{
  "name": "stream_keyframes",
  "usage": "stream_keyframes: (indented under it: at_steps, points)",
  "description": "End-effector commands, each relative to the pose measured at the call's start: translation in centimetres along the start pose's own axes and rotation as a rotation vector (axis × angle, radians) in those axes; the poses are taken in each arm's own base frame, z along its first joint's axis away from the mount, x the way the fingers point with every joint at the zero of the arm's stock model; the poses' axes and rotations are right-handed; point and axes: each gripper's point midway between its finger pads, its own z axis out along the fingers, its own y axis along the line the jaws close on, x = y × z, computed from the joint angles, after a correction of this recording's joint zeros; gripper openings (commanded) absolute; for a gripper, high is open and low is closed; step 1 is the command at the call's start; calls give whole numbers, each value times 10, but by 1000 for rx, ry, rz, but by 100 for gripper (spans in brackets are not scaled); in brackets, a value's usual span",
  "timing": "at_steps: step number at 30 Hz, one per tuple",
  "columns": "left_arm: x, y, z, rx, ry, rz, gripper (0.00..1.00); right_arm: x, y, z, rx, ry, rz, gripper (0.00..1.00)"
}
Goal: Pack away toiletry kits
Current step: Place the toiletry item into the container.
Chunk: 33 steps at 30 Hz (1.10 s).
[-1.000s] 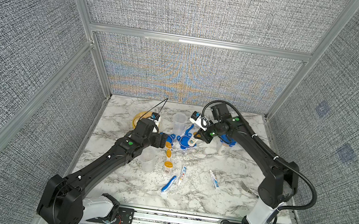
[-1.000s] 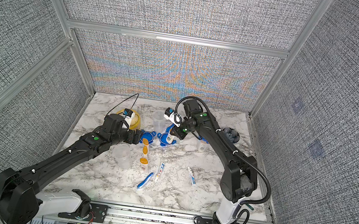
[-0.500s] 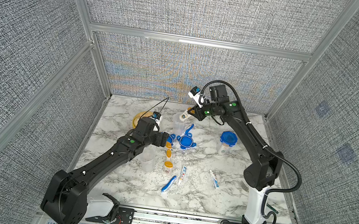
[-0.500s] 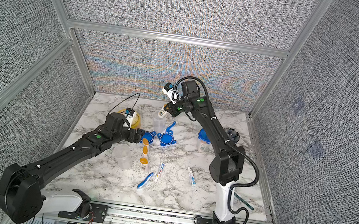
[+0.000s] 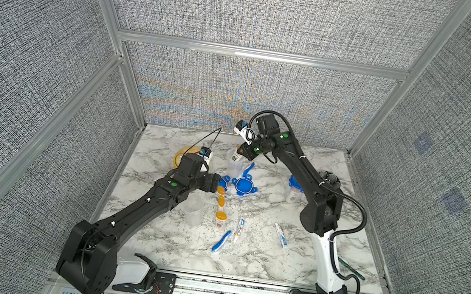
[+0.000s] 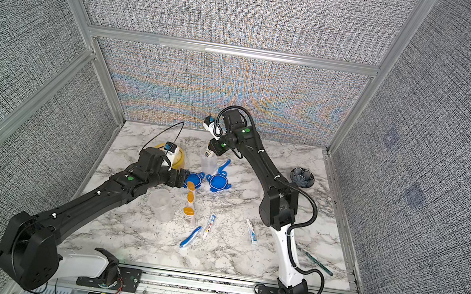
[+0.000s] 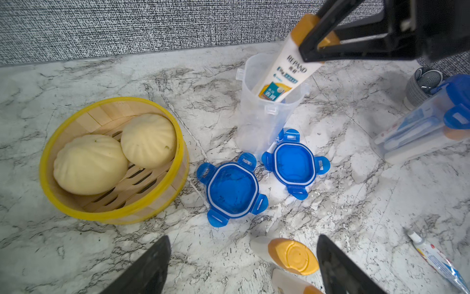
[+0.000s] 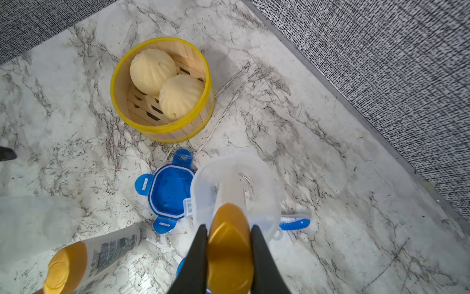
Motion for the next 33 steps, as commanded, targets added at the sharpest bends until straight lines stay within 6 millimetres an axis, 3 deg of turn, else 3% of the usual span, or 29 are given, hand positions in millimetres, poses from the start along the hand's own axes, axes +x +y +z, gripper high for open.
stream_keyframes:
  at_steps: [1, 11, 18, 22, 26, 30, 33]
  points:
    - [-4, -3, 1, 19, -21, -1, 89, 2, -2, 7, 17, 18, -11, 14]
    - [2, 1, 2, 2, -7, -14, 89, 16, -4, 31, 21, 67, -1, 31]
    - [0, -1, 0, 12, -15, -23, 89, 10, -4, 22, 27, 55, -7, 53]
    - [-4, -2, -2, 14, -25, -26, 89, -2, 2, 1, 22, 20, -8, 56]
    - [-10, -1, -7, 10, -46, -29, 89, -11, 16, -42, 26, -49, 21, 56]
    - [-11, 0, -13, 1, -59, -27, 89, 11, 31, -79, 40, -85, 171, 56]
    - [-7, 2, -16, -2, -60, -16, 90, 33, 56, -101, -8, -110, 352, 56]
